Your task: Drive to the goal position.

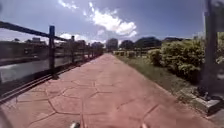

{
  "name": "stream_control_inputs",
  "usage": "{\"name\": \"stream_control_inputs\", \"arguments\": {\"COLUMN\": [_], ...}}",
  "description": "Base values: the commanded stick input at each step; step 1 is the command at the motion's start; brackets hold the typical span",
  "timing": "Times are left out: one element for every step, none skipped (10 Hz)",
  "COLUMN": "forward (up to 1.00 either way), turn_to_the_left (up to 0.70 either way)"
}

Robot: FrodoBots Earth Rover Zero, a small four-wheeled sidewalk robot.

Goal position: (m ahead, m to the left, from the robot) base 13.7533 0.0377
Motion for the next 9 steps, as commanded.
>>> {"name": "stream_control_inputs", "arguments": {"forward": [0.85, 0.85, 0.85, 0.85, 0.85, 0.85, 0.85, 0.85, 0.85], "turn_to_the_left": [0.0, 0.0, 0.0, 0.0, 0.0, 0.0, 0.0, 0.0, 0.0]}}
